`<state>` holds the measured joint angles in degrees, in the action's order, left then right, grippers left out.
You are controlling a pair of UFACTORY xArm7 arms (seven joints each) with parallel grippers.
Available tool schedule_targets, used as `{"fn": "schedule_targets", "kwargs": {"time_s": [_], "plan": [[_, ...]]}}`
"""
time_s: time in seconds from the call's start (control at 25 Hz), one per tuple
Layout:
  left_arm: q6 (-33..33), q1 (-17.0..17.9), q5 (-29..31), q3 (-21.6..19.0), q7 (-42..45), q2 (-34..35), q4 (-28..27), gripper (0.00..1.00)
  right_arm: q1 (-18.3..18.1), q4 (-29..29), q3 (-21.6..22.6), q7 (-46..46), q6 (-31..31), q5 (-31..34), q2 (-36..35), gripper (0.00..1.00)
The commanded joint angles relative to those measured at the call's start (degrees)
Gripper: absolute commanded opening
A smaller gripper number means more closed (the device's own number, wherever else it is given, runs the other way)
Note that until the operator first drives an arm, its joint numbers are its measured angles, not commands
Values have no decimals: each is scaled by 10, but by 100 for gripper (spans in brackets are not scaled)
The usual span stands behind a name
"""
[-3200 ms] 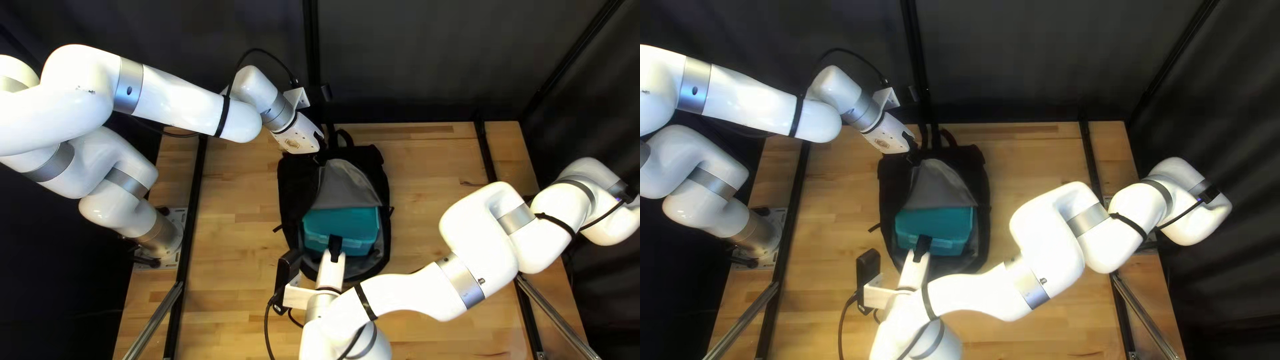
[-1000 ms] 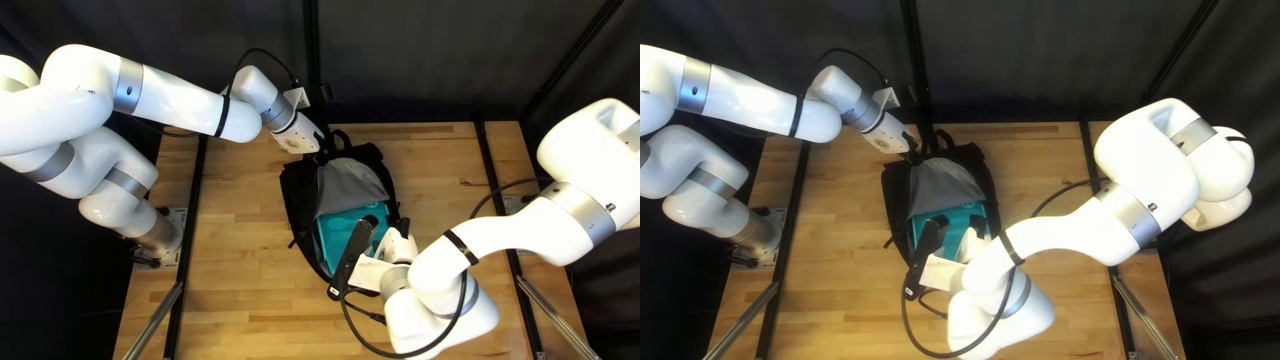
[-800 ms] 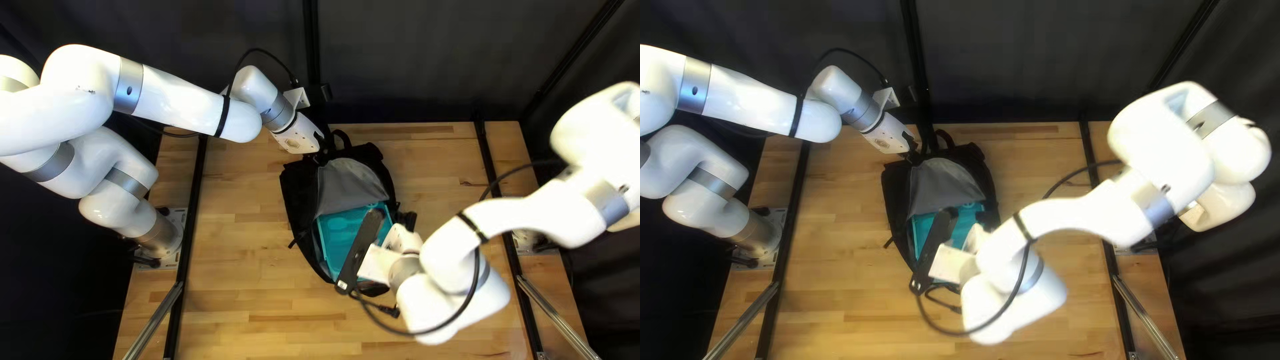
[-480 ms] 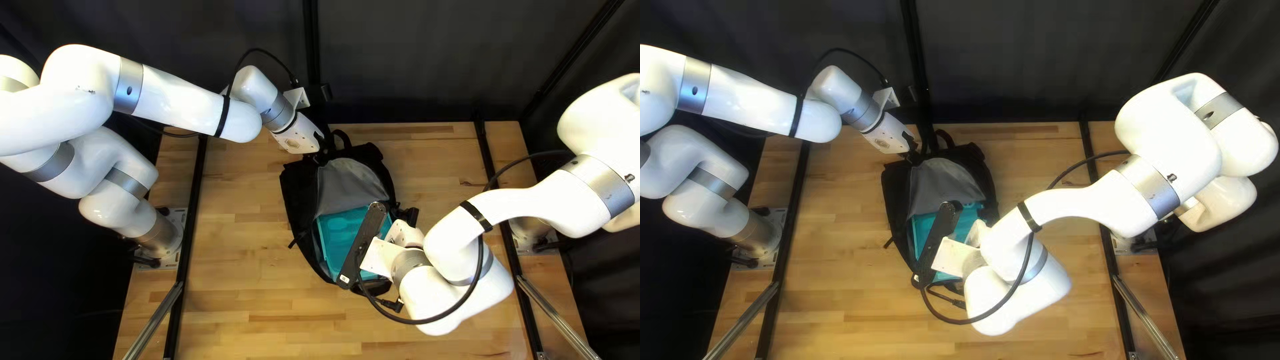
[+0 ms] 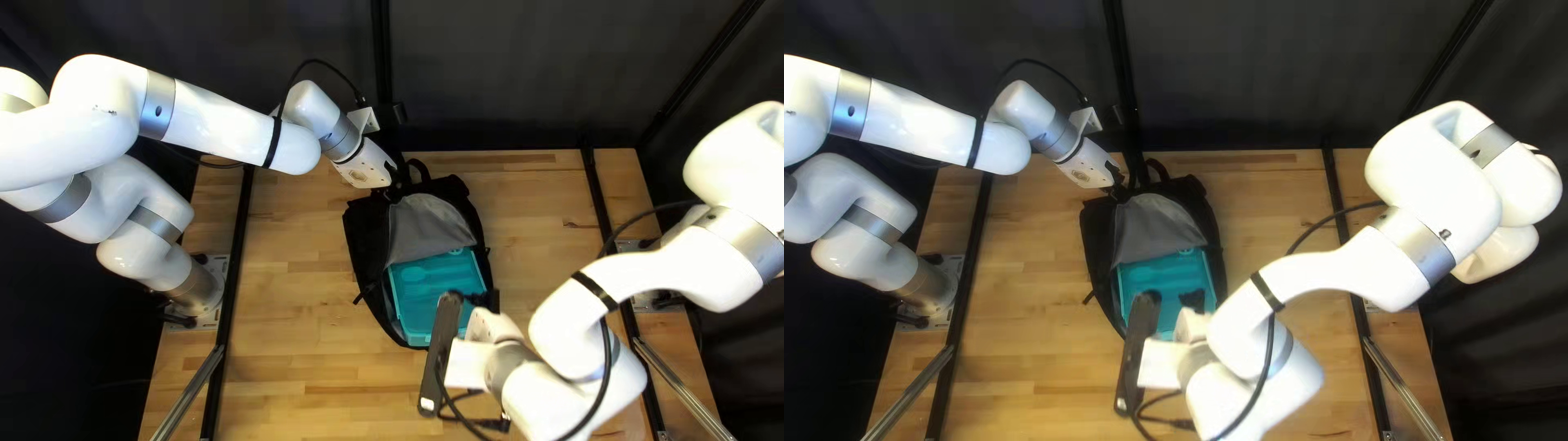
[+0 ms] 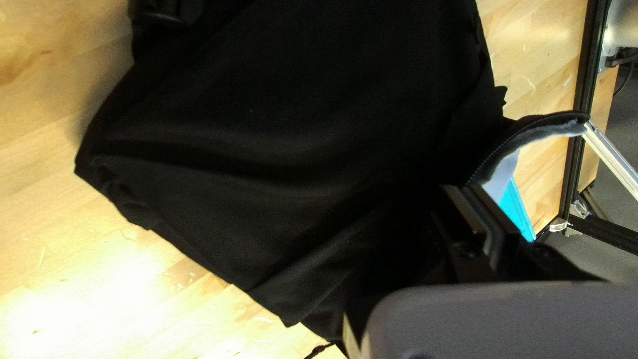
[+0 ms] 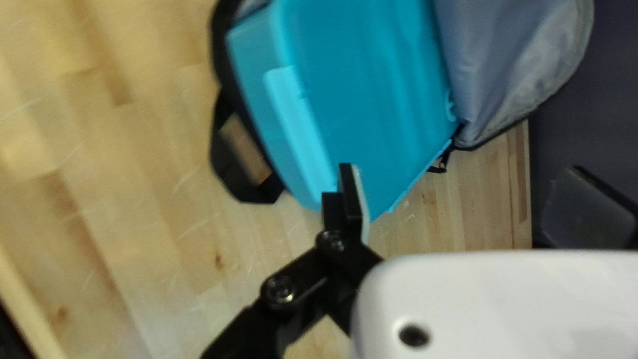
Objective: Remove a lunch box from a kids backpack
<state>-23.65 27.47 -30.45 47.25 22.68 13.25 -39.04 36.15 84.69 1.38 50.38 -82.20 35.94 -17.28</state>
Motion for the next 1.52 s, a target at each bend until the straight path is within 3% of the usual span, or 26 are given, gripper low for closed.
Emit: {"fn": "schedule_targets", "kwargs": {"time_s": [0.04,0.52,0.92,1.52], "plan": [[0,0,0,0,0,0,0,0,9,30,10,-43,-3,9,-49,100],[0,0,0,0,0,0,0,0,37,-82,18,-32,58,105,-39,100],[0,0,0,0,0,0,0,0,47,-67,15,-78,43,154,-77,100],[0,0,0,0,0,0,0,0,22,-48,-6,-87,40,151,-113,98]]}}
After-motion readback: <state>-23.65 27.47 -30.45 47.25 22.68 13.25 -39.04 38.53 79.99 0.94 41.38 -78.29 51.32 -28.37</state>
